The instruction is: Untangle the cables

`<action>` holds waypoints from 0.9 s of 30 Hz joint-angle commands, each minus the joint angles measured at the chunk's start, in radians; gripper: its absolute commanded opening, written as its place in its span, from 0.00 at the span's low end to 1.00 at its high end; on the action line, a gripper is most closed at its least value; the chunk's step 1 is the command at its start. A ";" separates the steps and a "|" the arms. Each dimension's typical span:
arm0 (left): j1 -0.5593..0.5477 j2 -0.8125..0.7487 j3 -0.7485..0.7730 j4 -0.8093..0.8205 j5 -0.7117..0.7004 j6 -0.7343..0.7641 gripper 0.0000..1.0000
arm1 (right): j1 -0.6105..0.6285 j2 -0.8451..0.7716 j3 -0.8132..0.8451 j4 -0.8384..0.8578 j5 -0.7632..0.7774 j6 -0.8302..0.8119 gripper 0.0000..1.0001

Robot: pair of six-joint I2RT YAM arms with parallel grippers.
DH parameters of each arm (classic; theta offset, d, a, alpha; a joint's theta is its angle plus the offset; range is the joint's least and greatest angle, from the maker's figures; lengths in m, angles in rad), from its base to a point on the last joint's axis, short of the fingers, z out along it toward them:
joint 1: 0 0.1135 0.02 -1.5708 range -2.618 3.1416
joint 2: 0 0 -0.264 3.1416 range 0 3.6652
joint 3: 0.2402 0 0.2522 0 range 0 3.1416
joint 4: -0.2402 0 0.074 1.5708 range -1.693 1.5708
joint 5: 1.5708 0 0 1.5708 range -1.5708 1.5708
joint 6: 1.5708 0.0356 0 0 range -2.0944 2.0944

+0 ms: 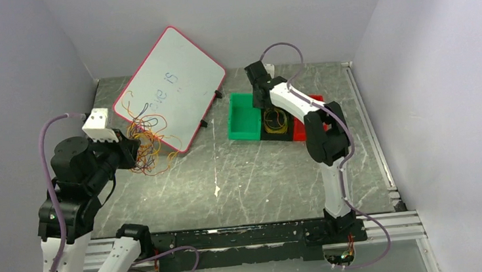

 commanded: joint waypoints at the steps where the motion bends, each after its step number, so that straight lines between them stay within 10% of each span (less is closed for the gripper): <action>1: -0.006 0.009 0.000 -0.007 -0.002 0.003 0.12 | -0.030 0.062 0.068 0.019 0.031 0.126 0.10; 9: -0.007 0.078 0.009 -0.033 0.022 0.031 0.11 | -0.063 0.104 0.161 0.067 -0.031 0.114 0.21; 18: -0.006 0.162 -0.008 -0.003 0.058 0.018 0.10 | -0.064 -0.067 0.022 0.110 -0.057 0.028 0.62; 27: -0.074 0.235 -0.054 0.112 0.099 -0.041 0.09 | -0.064 -0.420 -0.287 0.165 -0.116 -0.056 0.63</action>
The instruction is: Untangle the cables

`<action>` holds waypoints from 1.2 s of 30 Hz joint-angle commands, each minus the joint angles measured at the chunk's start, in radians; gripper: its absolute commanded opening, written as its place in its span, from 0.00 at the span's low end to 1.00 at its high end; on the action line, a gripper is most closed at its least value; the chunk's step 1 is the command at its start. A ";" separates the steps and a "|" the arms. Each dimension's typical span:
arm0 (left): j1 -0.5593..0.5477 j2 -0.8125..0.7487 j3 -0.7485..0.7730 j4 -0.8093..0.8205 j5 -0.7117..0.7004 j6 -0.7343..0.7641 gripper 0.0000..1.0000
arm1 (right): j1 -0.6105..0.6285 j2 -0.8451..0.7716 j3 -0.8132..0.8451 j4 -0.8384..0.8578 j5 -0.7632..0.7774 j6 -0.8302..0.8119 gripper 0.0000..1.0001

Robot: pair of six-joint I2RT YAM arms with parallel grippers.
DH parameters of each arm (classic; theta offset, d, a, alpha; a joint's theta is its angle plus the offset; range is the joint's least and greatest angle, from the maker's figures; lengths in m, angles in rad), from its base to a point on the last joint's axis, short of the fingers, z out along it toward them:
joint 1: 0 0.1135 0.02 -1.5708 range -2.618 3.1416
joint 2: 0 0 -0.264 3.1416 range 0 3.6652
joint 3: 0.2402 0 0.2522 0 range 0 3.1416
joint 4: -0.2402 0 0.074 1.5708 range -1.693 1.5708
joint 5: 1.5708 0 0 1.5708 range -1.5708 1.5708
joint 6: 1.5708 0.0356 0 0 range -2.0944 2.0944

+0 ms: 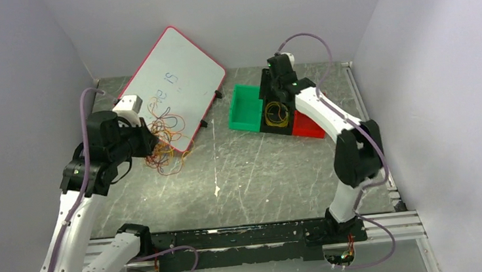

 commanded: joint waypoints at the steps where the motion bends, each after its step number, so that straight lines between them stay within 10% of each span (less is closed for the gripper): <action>1: -0.081 0.034 -0.031 0.110 0.029 -0.052 0.09 | -0.001 -0.205 -0.183 0.068 -0.061 -0.056 0.63; 13: -0.436 0.317 -0.087 0.336 -0.194 -0.093 0.13 | 0.016 -0.690 -0.644 0.138 -0.229 -0.081 0.65; 22: -0.445 0.437 -0.127 0.435 -0.162 -0.064 0.43 | 0.018 -0.899 -0.889 0.264 -0.392 0.010 0.68; 36: -0.443 0.122 -0.340 0.365 -0.236 -0.225 0.55 | 0.319 -0.728 -0.918 0.424 -0.283 0.089 0.68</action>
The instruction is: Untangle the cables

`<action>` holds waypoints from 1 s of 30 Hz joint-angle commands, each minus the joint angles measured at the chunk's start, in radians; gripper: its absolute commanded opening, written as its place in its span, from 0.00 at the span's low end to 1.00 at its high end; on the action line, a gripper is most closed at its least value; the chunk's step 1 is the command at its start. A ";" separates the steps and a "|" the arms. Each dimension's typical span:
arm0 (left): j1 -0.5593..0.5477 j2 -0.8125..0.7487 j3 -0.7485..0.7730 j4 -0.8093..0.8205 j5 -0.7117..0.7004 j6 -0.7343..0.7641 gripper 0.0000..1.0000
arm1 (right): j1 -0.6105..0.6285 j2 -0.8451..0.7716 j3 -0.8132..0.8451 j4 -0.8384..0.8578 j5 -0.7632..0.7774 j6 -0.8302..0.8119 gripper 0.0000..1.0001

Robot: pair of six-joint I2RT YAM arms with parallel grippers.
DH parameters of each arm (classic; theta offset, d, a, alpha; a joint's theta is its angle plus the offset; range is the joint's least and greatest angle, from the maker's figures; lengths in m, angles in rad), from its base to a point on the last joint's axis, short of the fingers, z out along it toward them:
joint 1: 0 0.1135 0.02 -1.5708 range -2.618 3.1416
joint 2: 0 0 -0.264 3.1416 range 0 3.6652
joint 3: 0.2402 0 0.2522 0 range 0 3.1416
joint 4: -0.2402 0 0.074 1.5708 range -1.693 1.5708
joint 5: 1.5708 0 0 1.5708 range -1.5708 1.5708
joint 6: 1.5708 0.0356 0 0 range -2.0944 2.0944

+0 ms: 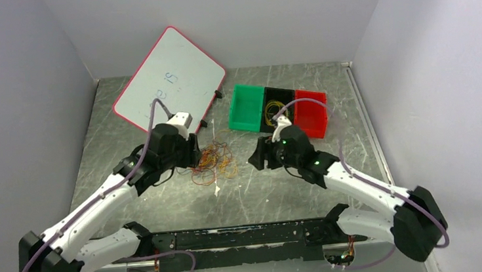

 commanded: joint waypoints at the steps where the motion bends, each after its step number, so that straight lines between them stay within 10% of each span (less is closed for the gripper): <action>1: -0.005 -0.100 -0.071 0.001 -0.006 -0.083 0.56 | 0.073 0.117 0.038 0.108 0.019 0.000 0.67; 30: -0.004 -0.222 -0.145 0.013 0.034 -0.119 0.46 | 0.225 0.594 0.196 0.253 0.245 0.176 0.37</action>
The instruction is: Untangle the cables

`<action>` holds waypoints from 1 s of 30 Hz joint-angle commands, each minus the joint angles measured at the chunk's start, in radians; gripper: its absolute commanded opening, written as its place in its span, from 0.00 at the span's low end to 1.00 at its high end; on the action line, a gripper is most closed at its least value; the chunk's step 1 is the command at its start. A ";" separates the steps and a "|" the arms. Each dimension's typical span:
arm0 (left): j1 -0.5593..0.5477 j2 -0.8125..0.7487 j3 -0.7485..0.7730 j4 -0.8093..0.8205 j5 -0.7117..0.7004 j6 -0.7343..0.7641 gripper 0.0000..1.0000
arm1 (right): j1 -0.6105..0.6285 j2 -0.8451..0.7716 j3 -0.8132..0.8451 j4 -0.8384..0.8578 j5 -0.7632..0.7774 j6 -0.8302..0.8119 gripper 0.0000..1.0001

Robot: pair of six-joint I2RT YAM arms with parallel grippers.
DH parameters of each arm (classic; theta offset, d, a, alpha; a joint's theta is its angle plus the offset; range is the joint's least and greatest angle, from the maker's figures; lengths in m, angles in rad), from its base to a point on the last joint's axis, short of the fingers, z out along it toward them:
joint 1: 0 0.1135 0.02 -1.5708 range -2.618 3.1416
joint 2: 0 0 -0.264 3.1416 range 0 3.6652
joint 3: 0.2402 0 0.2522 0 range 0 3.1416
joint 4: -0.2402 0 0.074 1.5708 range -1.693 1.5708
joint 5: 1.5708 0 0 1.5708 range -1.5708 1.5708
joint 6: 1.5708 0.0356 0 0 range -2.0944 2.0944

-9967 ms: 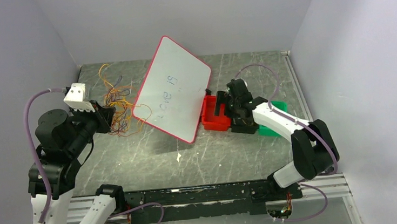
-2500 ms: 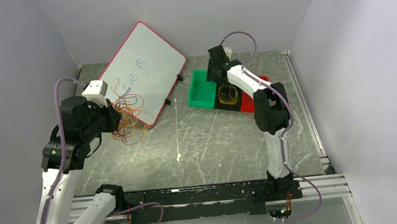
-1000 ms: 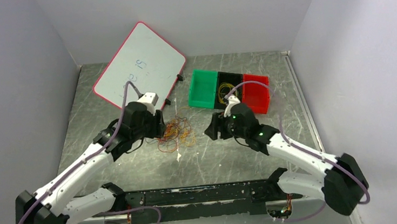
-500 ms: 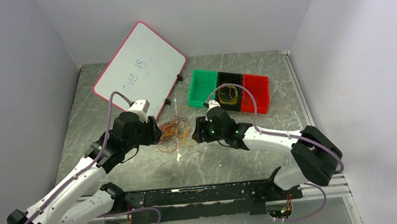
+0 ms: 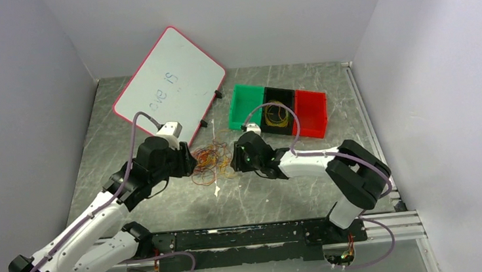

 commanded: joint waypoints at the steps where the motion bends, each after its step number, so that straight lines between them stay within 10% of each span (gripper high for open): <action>1: -0.004 -0.017 -0.018 0.020 0.010 -0.014 0.46 | 0.009 0.036 0.042 0.026 0.041 -0.007 0.35; 12: -0.004 -0.128 -0.082 0.106 -0.024 -0.061 0.47 | 0.026 -0.029 0.042 -0.013 0.072 -0.100 0.00; 30: -0.004 -0.206 -0.016 0.150 0.054 -0.007 0.69 | 0.037 -0.253 0.205 -0.194 0.153 -0.174 0.00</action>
